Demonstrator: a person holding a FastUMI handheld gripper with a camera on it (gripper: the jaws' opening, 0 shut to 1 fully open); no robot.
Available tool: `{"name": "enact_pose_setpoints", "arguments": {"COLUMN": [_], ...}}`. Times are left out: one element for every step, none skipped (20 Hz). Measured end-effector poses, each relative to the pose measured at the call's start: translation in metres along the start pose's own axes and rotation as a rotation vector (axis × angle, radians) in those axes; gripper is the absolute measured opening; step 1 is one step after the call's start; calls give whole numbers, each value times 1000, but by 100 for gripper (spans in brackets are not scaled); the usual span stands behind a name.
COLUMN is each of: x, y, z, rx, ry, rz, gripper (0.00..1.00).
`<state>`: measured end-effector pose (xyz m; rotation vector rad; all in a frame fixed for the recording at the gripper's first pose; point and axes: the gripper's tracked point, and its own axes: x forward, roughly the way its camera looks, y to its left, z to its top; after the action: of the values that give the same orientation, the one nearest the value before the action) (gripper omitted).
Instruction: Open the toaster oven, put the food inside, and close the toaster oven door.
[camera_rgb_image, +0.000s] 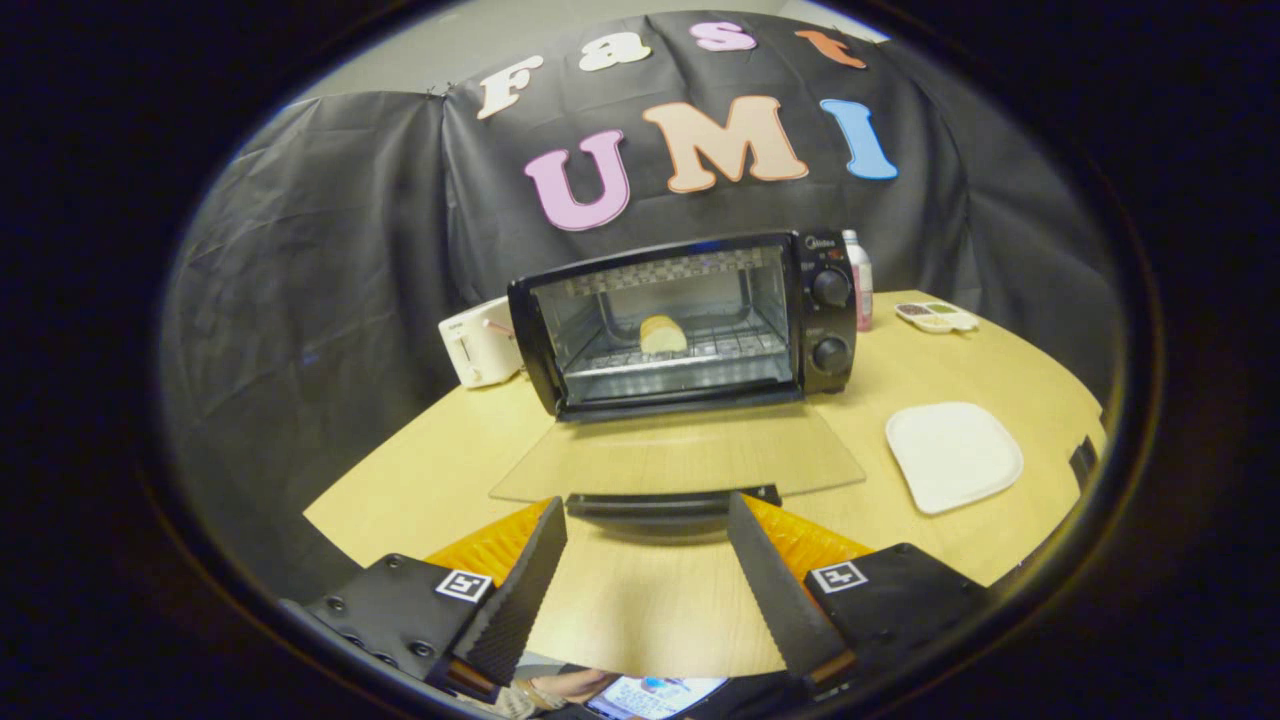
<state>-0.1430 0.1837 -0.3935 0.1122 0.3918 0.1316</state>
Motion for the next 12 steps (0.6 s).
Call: {"name": "enact_pose_setpoints", "arguments": {"x": [2,4,8,14,17,21,26,33,36,40,41,39], "y": [-4,-5,-5,-7,-9,-13,-16,-18,-18,-20,-16,-14], "z": [-10,-15,-21,-24,-28,-30,-32,-34,-38,-35,-36,-31], "rx": [7,15,22,25,22,13,9,10,13,7,4,2], "ry": [14,24,37,44,49,54,55,61,69,54,68,54], "rz": [-16,-23,-29,-37,-44,-57,-68,-75,-80,-91,-84,-77], "gripper": [99,100,100,100,100,100,100,100,100,100,100,100]}}
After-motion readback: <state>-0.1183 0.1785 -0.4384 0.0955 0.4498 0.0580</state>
